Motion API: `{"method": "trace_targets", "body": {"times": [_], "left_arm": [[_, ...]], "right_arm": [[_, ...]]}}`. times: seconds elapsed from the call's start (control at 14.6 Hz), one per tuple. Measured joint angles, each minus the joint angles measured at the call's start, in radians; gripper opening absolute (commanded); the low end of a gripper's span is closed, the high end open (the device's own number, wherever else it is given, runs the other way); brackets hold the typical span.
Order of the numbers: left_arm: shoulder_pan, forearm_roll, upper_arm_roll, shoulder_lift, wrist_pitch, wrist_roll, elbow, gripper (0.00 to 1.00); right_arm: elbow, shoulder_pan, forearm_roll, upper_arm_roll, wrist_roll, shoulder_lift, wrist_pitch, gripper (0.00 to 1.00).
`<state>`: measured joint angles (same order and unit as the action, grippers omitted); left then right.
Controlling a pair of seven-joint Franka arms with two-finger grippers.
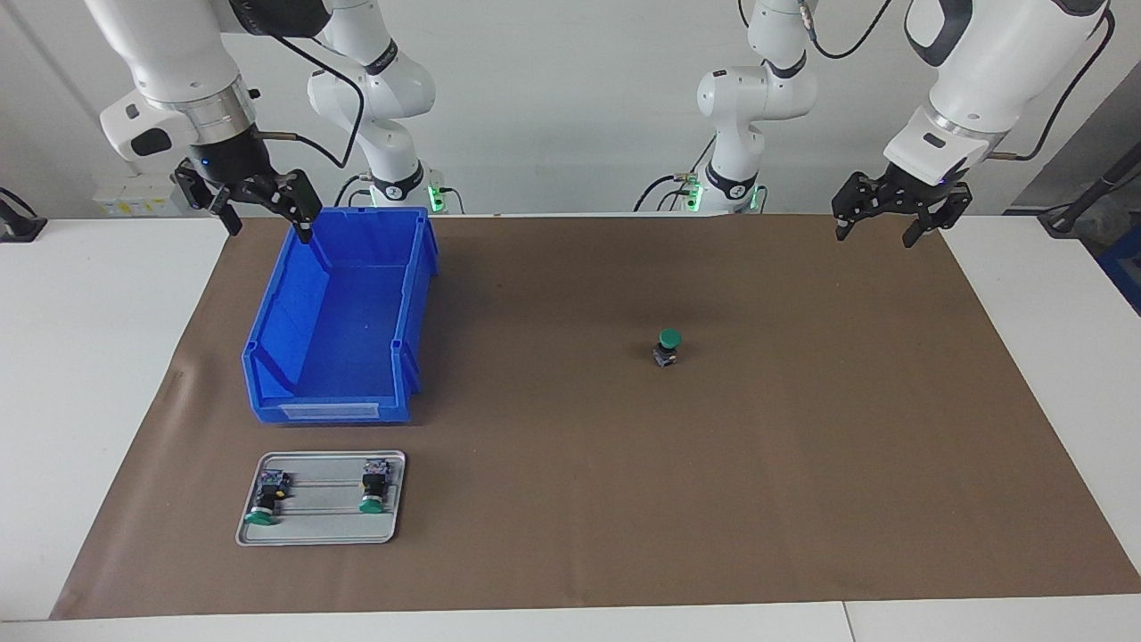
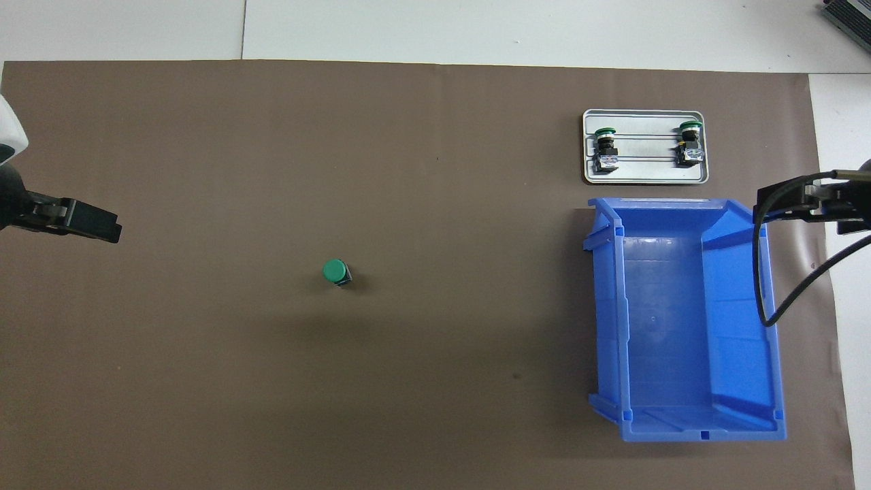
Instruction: Place and press button with both arms
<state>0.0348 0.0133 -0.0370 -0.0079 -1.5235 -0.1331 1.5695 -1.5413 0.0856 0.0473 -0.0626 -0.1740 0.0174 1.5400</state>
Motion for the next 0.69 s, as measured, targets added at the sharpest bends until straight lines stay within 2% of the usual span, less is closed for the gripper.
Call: {"method": "trace_targets", "body": {"times": [0.48, 0.69], "left_arm": [[-0.003, -0.001, 0.007, 0.000, 0.000, 0.000, 0.000, 1.00], [-0.003, -0.001, 0.007, 0.000, 0.000, 0.000, 0.000, 1.00]], "right_arm": [[0.000, 0.000, 0.000, 0.000, 0.000, 0.000, 0.003, 1.00], [-0.003, 0.000, 0.000, 0.000, 0.001, 0.000, 0.057, 1.00]]}}
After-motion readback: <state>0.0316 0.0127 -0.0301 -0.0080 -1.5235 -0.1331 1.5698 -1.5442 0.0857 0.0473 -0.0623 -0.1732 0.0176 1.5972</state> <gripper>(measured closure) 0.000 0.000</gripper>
